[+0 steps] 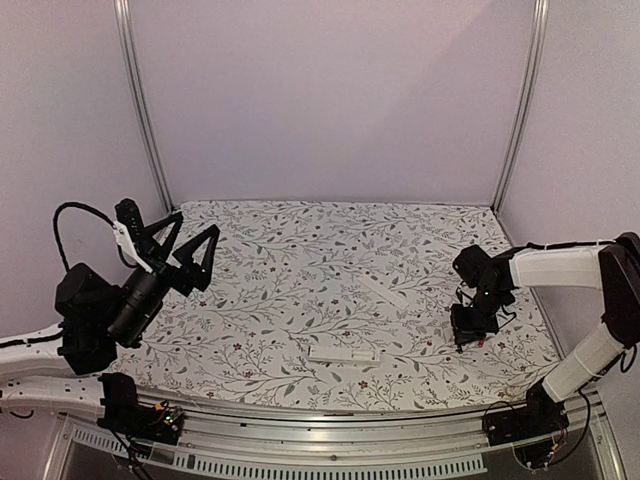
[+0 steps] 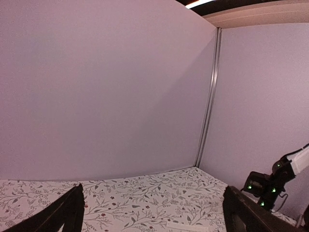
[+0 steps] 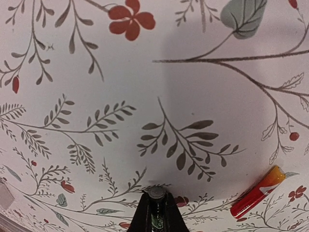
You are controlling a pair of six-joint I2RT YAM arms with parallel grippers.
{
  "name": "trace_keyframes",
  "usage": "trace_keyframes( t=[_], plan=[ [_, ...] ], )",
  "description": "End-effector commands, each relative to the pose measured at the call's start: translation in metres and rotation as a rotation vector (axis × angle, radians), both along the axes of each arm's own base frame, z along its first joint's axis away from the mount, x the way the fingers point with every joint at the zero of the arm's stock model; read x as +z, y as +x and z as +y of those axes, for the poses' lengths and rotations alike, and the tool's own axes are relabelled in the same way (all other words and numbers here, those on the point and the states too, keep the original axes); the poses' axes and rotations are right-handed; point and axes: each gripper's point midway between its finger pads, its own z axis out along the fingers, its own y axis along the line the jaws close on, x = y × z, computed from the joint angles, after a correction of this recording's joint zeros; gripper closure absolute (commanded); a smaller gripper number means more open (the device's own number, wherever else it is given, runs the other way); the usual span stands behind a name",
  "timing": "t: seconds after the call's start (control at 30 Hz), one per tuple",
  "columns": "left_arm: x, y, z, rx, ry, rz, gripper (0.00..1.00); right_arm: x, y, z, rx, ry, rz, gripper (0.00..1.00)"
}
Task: Load the batteries into the remote control
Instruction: Pick up the battery at the center of the board, then place the battery in the battery compartment.
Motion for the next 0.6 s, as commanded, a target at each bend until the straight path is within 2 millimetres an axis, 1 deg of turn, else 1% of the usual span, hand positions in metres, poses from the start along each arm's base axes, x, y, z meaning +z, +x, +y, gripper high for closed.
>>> trace_keyframes(
  t=[0.0,0.07,0.13,0.2,0.27,0.33,0.37,0.4,0.47,0.5,0.53,0.57],
  plan=[
    [-0.005,0.002,0.001,0.003,0.016,0.008,0.00,0.013,0.016,0.027,0.116,0.084,-0.030,1.00],
    [-0.012,0.004,-0.001,0.007,0.050,0.019,0.00,0.035,0.030,0.056,0.249,0.138,-0.107,1.00],
    [-0.027,0.008,-0.007,0.012,0.122,0.055,0.00,0.060,0.039,0.091,0.409,0.196,-0.194,1.00],
    [-0.052,0.011,-0.018,-0.010,0.235,0.117,0.00,0.081,0.037,0.132,0.579,0.263,-0.273,1.00],
    [-0.084,0.005,-0.037,-0.099,0.397,0.163,0.00,0.097,0.028,0.172,0.768,0.330,-0.360,1.00],
    [-0.113,-0.008,-0.060,-0.238,0.579,0.185,0.00,0.103,0.014,0.201,0.925,0.379,-0.414,1.00],
    [-0.127,-0.015,-0.069,-0.304,0.665,0.200,0.00,0.105,0.006,0.213,1.010,0.389,-0.438,1.00],
    [-0.145,-0.019,-0.074,-0.349,0.757,0.229,0.00,0.102,0.004,0.220,1.051,0.392,-0.441,1.00],
    [-0.174,-0.022,-0.080,-0.401,0.918,0.262,0.00,0.097,0.002,0.231,1.119,0.399,-0.443,1.00],
    [-0.180,-0.022,-0.081,-0.416,0.966,0.255,0.00,0.090,0.001,0.235,1.152,0.396,-0.437,1.00],
    [-0.191,-0.023,-0.082,-0.431,1.024,0.258,0.00,0.087,0.000,0.239,1.181,0.396,-0.440,1.00],
    [-0.195,-0.023,-0.083,-0.443,1.052,0.247,0.00,0.082,-0.002,0.243,1.208,0.396,-0.440,1.00]
  ],
)
